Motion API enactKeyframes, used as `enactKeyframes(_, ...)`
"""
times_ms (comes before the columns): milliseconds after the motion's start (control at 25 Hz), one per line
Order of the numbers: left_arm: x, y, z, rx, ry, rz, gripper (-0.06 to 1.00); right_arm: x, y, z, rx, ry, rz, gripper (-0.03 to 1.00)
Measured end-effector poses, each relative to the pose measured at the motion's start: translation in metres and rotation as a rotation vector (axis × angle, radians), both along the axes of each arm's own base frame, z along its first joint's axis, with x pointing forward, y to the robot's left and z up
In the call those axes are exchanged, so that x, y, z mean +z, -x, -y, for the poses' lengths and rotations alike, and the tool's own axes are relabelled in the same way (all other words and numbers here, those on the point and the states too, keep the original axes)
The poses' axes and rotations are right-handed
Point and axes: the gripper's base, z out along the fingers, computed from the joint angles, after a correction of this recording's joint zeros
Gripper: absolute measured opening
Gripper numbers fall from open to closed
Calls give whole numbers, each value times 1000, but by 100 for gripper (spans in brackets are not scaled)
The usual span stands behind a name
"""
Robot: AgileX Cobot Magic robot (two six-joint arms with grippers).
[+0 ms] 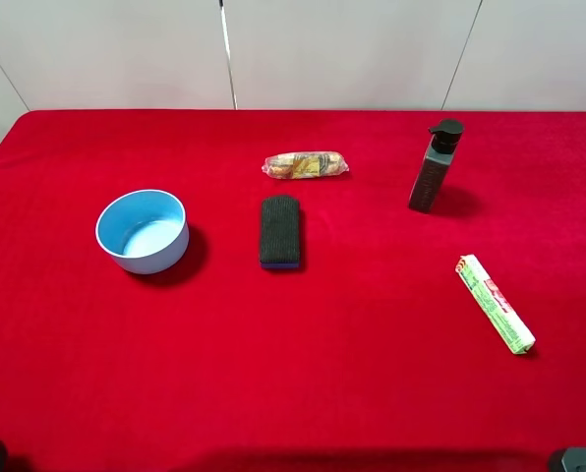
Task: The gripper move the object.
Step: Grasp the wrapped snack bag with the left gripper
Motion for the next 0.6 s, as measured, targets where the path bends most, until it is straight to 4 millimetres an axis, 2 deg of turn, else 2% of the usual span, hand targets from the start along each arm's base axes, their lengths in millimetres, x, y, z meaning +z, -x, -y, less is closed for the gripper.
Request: enactKeyframes(600,2,-2,0,0,0,-11,96,0,0,0,0,-1,0,69)
